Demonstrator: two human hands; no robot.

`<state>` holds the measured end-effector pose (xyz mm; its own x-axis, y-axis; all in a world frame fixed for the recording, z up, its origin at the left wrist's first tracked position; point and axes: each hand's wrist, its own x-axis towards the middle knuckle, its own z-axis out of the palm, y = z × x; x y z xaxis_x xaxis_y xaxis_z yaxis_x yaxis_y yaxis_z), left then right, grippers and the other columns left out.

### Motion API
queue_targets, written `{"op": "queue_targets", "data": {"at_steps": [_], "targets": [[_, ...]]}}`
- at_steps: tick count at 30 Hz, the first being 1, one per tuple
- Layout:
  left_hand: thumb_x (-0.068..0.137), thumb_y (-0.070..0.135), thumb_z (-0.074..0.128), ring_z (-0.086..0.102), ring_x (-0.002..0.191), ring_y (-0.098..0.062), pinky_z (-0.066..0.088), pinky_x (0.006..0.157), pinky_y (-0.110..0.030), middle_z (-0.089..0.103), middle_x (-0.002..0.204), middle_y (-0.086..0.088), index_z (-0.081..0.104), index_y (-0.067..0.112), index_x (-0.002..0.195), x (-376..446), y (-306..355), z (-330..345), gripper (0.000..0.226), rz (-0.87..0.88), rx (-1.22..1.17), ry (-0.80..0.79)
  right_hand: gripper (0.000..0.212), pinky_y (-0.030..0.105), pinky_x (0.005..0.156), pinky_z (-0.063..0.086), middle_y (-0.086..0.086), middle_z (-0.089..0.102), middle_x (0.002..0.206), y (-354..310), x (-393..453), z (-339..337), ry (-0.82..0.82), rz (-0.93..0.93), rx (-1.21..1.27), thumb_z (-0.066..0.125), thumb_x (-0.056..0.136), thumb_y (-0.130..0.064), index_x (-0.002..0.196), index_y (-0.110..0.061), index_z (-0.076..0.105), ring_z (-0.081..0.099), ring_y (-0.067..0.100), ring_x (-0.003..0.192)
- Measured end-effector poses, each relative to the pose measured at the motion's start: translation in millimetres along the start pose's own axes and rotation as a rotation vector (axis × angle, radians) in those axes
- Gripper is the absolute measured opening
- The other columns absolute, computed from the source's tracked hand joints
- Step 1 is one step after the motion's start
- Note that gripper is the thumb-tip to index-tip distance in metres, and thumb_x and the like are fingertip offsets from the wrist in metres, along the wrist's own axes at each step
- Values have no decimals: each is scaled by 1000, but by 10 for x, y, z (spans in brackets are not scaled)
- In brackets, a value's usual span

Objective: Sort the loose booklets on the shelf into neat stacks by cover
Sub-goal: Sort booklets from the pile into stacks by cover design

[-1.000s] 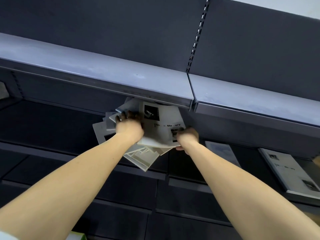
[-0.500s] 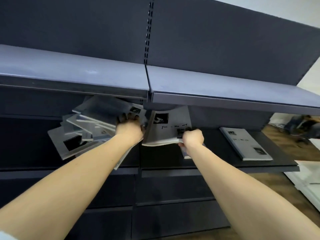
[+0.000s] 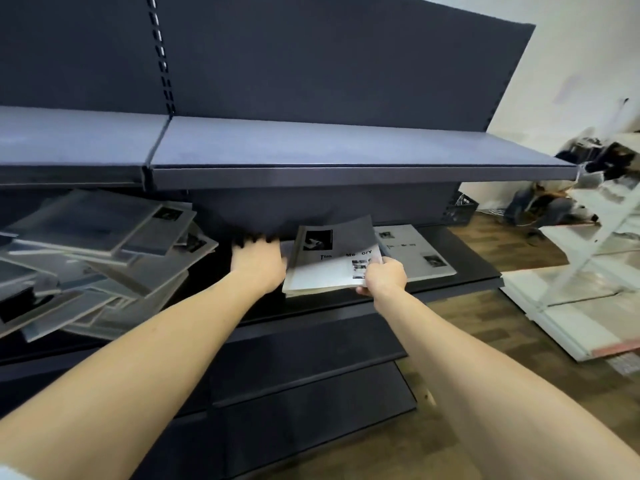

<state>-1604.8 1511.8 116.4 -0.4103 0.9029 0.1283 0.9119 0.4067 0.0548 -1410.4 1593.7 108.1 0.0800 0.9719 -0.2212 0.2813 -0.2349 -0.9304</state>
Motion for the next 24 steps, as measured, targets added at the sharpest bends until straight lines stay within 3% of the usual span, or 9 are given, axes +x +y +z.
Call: {"op": "queue_targets", "data": {"at_steps": [4, 8, 13, 15, 24], "targets": [[97, 39, 41, 42, 128, -35, 36, 102, -47, 44, 143, -13, 42, 14, 140, -17, 548, 30, 50, 35, 64, -17, 33, 27, 46, 55, 11, 65, 111, 183, 262, -496, 24, 17, 11, 38, 105, -24, 117, -4, 62, 57, 16, 32], [99, 40, 38, 43, 126, -34, 35, 104, -46, 47, 138, -14, 45, 12, 136, -32, 1039, 74, 47, 52, 101, -41, 33, 37, 63, 62, 9, 61, 113, 387, 461, -930, 55, 61, 49, 37, 105, -22, 119, -4, 61, 59, 18, 39], [100, 39, 36, 39, 130, -33, 31, 109, -48, 46, 140, -13, 42, 13, 138, -68, 1551, 217, 47, 83, 112, -76, 28, 26, 41, 55, 7, 62, 97, 599, 653, -1363, 57, 97, 89, 38, 104, -19, 112, -5, 61, 60, 21, 49], [100, 39, 36, 39, 131, -34, 29, 111, -49, 46, 140, -14, 42, 13, 138, -78, 1702, 272, 46, 105, 105, -89, 27, 23, 36, 49, 9, 64, 101, 654, 722, -1471, 58, 111, 93, 37, 104, -18, 109, -6, 61, 61, 23, 52], [100, 38, 37, 42, 127, -32, 35, 106, -47, 49, 136, -13, 45, 14, 136, 225, 2140, 480, 45, 134, 103, -138, 30, 19, 34, 45, 13, 66, 109, 786, 1253, -1658, 52, 133, 85, 39, 104, -21, 111, -6, 64, 66, 27, 69]]}}
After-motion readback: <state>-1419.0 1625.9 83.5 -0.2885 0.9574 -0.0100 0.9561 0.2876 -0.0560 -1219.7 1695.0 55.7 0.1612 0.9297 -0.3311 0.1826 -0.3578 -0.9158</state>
